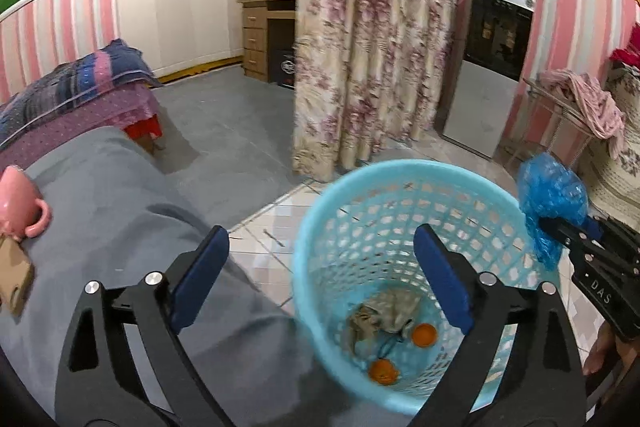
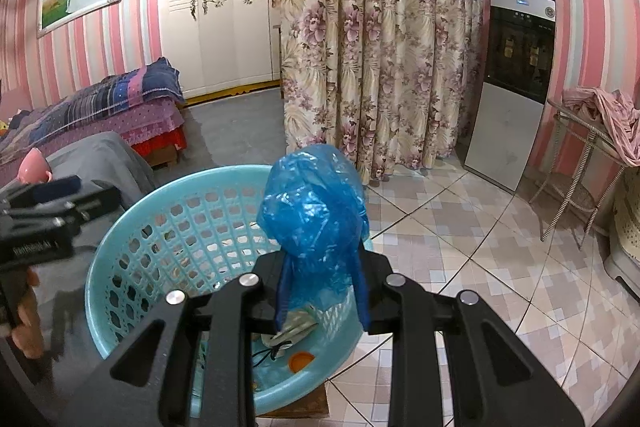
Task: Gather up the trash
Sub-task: 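Open the left tool to drop the tube while the right tool releases the bag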
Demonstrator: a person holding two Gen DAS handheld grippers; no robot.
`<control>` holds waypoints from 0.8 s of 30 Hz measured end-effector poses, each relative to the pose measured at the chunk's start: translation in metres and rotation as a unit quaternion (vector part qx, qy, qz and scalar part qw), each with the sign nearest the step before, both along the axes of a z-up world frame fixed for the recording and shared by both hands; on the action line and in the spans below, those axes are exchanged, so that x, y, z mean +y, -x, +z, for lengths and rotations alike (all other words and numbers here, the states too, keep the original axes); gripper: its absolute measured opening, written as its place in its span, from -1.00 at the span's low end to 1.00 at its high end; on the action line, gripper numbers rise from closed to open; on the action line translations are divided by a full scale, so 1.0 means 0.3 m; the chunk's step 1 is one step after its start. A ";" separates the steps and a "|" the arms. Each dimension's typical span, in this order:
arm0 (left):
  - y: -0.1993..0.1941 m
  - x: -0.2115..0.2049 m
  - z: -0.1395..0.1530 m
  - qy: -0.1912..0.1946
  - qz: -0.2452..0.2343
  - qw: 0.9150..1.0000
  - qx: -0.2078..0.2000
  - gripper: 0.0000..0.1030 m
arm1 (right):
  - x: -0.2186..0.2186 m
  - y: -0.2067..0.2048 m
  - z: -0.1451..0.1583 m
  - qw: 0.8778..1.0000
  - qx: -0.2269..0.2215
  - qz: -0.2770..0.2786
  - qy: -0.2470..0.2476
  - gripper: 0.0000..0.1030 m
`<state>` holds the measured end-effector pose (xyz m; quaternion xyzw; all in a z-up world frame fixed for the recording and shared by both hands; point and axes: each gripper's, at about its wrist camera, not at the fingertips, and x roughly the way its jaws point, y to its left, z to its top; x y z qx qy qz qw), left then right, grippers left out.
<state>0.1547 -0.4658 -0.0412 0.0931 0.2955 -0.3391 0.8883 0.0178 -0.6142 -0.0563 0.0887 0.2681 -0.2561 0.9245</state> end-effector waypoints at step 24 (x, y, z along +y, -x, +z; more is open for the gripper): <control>0.018 0.414 0.028 0.011 0.109 0.994 -0.007 0.89 | 0.131 -0.124 -0.040 0.999 0.036 -0.006 0.011 0.80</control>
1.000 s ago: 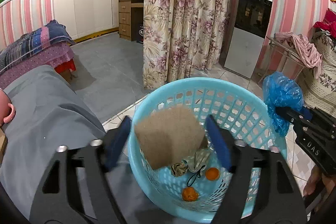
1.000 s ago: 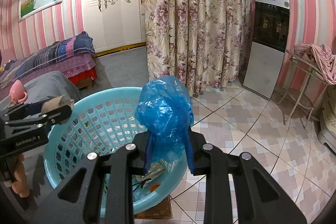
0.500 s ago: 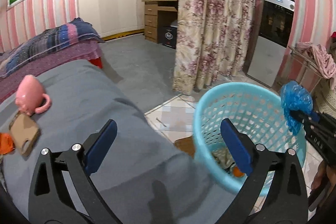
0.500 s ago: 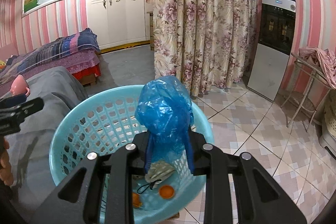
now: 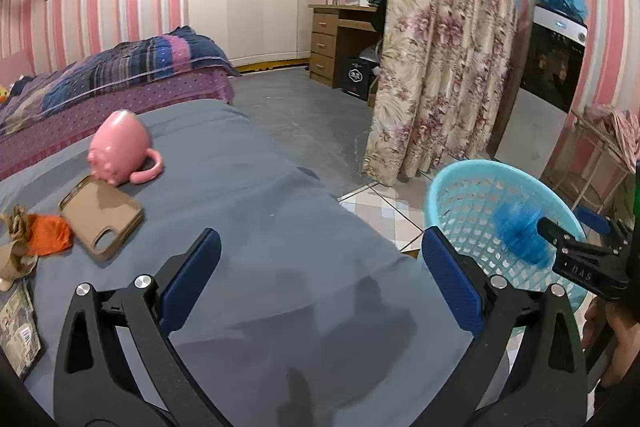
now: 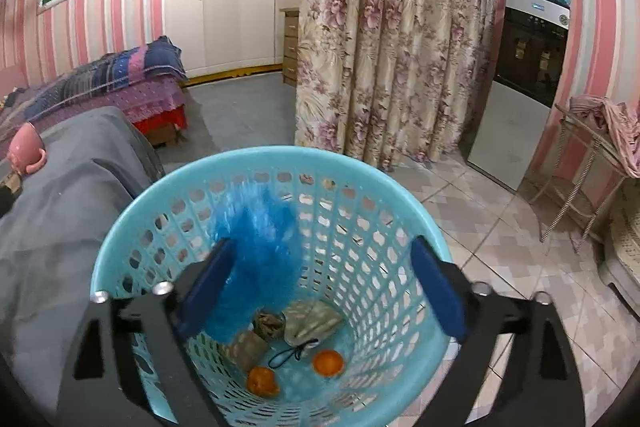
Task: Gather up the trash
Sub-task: 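Open the left tool to drop the tube while the right tool releases the bag, then move both open tools back over the table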
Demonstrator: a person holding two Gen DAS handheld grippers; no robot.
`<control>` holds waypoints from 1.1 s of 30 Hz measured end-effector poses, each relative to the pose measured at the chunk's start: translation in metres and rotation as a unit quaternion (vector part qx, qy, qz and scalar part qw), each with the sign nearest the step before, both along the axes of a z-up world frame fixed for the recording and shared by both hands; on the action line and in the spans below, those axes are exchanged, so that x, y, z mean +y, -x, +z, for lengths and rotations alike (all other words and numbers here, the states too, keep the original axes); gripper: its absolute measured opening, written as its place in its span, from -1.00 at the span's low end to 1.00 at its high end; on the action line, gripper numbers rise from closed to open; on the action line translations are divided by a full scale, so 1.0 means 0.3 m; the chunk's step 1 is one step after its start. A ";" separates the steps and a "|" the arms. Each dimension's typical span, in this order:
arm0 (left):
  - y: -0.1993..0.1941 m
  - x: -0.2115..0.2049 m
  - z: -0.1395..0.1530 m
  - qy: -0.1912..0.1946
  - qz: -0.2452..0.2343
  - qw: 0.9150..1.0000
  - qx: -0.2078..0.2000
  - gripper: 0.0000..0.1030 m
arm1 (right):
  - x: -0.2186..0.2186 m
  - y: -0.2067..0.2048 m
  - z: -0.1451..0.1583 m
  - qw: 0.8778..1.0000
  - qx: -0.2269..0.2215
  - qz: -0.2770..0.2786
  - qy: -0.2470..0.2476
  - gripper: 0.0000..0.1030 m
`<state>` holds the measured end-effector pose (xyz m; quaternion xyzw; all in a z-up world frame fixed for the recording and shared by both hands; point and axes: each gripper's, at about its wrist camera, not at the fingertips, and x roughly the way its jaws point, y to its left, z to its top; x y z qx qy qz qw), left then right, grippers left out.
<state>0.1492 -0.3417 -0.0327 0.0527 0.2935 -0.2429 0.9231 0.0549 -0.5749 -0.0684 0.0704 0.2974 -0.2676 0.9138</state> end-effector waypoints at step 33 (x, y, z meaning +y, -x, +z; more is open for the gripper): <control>0.070 0.665 0.159 -0.009 0.158 0.987 -0.041 0.89 | 0.454 -0.148 0.187 0.994 -0.035 0.103 0.000 0.90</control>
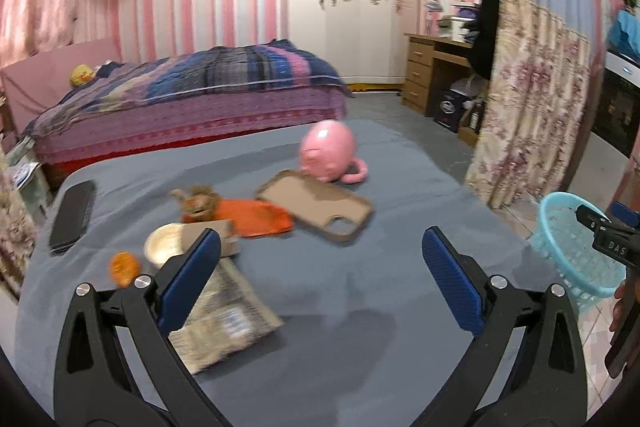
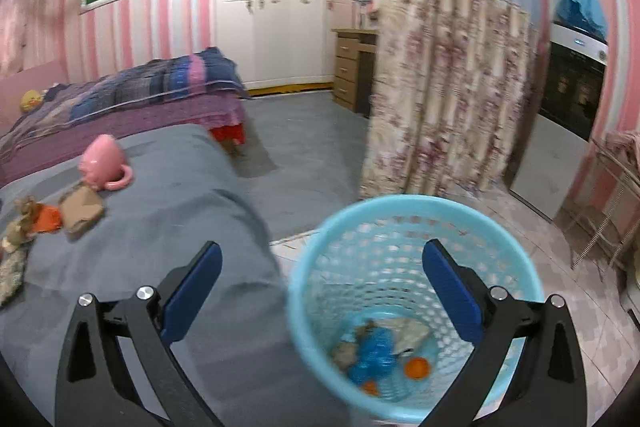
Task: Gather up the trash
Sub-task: 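Move both open tools back over the table, then grasp the snack wrapper with the right tool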
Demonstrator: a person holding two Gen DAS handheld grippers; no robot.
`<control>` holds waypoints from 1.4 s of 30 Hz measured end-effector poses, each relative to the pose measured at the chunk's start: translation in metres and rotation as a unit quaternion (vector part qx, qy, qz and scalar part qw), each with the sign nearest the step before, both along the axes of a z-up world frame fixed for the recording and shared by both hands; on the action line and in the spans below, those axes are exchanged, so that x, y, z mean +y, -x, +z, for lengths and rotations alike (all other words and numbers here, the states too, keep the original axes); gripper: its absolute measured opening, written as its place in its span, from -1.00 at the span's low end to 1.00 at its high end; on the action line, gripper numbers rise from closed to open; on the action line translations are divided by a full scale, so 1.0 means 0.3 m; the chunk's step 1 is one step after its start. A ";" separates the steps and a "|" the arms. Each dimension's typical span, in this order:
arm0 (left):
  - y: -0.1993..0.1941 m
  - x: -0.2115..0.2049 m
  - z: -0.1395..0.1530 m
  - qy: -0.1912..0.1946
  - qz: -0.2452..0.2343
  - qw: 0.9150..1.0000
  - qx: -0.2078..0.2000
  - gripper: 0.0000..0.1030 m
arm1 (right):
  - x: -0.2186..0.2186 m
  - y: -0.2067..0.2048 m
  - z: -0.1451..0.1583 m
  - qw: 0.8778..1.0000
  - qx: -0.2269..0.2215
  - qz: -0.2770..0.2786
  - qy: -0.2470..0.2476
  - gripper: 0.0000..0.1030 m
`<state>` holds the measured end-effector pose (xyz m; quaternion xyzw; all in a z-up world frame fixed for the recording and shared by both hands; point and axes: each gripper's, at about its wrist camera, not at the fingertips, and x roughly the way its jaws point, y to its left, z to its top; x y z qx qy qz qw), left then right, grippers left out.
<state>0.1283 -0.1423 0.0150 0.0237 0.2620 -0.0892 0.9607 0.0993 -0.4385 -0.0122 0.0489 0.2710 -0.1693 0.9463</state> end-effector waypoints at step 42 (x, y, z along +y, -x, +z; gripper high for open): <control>0.022 0.862 -0.237 0.003 0.187 0.980 0.072 0.89 | 1.075 -0.306 -0.184 0.939 0.104 0.327 0.029 0.82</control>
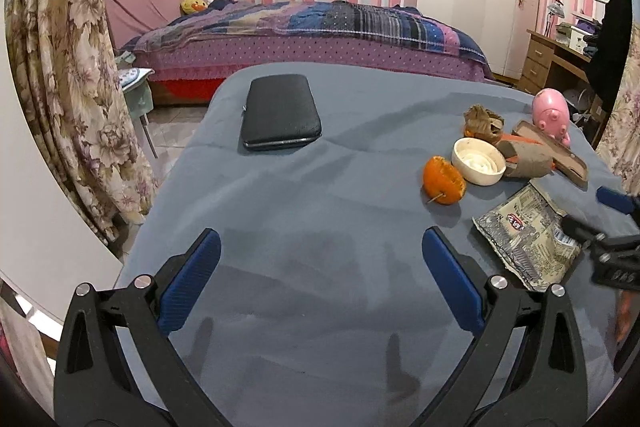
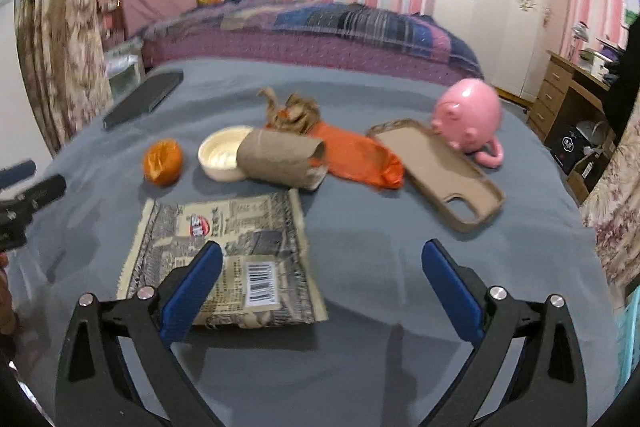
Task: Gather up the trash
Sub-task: 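Grasp the snack wrapper with the right tool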
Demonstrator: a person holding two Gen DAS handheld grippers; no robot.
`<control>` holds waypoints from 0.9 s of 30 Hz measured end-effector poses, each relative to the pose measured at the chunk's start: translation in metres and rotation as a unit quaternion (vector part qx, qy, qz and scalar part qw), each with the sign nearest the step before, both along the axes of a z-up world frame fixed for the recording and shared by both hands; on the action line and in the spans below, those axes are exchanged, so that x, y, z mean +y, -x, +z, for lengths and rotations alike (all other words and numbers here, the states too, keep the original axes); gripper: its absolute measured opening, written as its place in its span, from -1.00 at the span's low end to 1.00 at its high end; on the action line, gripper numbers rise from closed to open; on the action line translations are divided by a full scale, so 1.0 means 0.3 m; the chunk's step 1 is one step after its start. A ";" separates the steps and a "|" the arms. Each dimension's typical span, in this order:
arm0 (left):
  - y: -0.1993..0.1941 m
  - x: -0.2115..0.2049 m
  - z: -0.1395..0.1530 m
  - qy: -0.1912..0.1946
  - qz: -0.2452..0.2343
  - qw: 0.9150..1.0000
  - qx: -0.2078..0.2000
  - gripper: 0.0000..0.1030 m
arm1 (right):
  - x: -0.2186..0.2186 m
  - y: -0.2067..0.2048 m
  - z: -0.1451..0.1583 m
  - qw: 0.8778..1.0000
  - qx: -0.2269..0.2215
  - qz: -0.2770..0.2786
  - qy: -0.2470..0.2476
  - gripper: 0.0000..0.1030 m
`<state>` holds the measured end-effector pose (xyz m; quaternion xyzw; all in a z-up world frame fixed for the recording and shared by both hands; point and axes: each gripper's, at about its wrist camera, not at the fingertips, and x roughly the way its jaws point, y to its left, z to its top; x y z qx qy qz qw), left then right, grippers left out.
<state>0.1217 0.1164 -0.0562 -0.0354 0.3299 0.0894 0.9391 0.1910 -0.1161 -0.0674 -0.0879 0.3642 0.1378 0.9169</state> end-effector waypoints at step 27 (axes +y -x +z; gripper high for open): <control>-0.178 -0.256 0.010 -0.010 -0.046 0.999 0.013 0.89 | -0.441 -0.018 0.055 0.996 0.015 -0.063 -0.067 -0.97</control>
